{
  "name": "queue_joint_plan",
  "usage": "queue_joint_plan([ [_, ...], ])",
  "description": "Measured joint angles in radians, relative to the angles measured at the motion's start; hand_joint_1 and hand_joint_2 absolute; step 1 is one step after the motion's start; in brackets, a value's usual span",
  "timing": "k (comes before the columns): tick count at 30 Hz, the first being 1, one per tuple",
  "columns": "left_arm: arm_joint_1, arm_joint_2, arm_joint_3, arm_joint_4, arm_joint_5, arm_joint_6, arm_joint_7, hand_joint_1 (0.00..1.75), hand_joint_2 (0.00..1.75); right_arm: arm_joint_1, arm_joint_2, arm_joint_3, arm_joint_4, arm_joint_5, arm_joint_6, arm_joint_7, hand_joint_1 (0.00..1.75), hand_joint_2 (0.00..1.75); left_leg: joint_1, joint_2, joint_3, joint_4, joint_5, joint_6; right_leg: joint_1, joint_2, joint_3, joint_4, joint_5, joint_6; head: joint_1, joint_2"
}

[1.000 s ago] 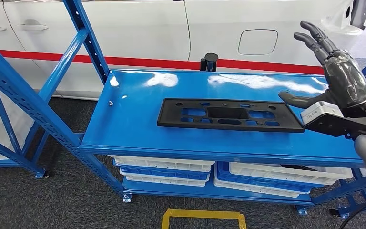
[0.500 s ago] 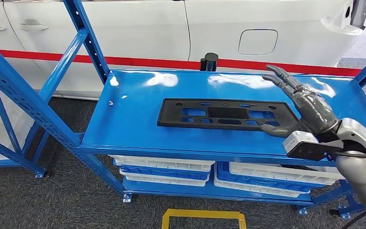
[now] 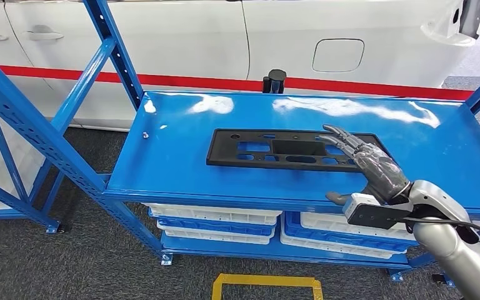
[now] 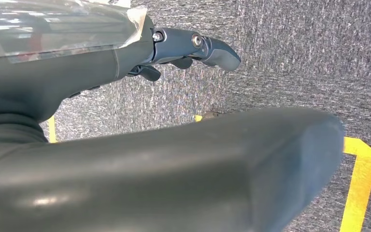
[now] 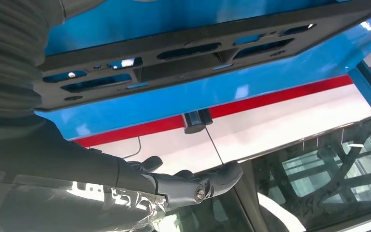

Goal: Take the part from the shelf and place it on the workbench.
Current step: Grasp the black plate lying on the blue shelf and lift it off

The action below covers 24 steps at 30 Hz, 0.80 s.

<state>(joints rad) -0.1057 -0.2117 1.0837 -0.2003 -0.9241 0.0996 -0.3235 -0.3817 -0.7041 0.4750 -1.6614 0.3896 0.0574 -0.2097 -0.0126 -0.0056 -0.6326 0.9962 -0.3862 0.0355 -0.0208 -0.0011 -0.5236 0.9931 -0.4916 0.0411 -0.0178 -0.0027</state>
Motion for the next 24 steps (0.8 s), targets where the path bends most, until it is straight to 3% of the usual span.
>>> queue_joint_plan([
  [5, 0.0, 0.0, -0.001, 0.0, -0.004, 0.001, 0.004, 0.0, 0.0, -0.011, -0.015, 0.017, 0.014, -0.035, 0.031, 0.024, 0.0, 1.75, 0.0, 0.0, 0.0, 0.0, 0.0, 0.0, 0.0, 0.0, 0.0, 0.0, 0.0, 0.0, 0.0, 0.0],
  [9, 0.001, 0.0, 0.001, 0.0, 0.011, 0.011, 0.005, 0.0, 0.0, -0.082, -0.023, 0.043, 0.052, -0.072, 0.08, 0.019, 0.0, 1.75, -0.002, 0.001, -0.001, 0.0, 0.0, 0.0, 0.0, 0.001, 0.0, 0.0, 0.001, 0.001, 0.0, 0.0],
  [16, 0.002, -0.003, 0.01, 0.0, 0.035, 0.03, 0.003, 0.0, 0.0, -0.32, 0.044, 0.164, 0.237, -0.097, 0.107, 0.006, 0.0, 1.75, 0.0, 0.0, -0.001, 0.0, 0.002, 0.002, 0.0, -0.001, 0.0, 0.0, 0.001, 0.002, 0.0, 0.0],
  [24, 0.002, -0.005, 0.022, 0.001, 0.034, 0.033, 0.002, 0.0, 0.0, -0.414, 0.091, 0.245, 0.376, -0.102, 0.078, 0.002, 0.0, 1.75, -0.001, -0.002, -0.002, 0.0, 0.002, 0.002, 0.0, -0.001, -0.001, 0.0, 0.001, 0.002, 0.0, 0.0],
])
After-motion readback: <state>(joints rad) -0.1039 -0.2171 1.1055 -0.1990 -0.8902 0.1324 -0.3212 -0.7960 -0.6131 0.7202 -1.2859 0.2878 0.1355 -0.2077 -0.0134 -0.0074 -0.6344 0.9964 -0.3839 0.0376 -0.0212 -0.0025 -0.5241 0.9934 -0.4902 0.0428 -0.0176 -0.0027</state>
